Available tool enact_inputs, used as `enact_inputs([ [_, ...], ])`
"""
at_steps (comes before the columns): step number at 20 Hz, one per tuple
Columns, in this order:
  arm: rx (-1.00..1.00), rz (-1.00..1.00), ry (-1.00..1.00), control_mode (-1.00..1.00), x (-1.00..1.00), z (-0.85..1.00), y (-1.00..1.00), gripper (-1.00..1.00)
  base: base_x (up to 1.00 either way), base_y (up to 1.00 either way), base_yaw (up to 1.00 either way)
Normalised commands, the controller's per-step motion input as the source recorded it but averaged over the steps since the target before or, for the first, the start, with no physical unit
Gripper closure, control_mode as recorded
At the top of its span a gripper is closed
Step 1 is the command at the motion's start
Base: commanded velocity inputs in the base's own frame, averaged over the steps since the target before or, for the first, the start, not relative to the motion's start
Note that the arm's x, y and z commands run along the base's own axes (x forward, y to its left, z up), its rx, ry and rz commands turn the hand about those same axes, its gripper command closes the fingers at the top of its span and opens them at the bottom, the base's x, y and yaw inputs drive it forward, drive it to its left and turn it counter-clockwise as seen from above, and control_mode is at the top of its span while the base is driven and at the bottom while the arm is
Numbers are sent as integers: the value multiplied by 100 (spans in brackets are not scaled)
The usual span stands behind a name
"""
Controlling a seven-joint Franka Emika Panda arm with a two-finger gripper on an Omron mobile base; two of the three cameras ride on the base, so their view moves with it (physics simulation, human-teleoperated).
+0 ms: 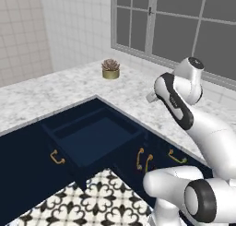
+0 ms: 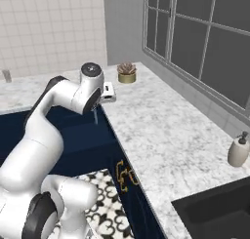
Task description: Take a straw from the drawer in front and place it inside the glass cup on the dining counter.
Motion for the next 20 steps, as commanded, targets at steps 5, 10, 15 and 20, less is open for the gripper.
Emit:
enact_inputs([
  [5,0,0,0,100,0,0,0,100,-71,95,58],
  [10,0,0,0,100,0,0,0,100,-3,100,57],
  [15,0,0,0,100,0,0,0,100,0,100,38],
  [20,0,0,0,100,0,0,0,100,0,100,21],
])
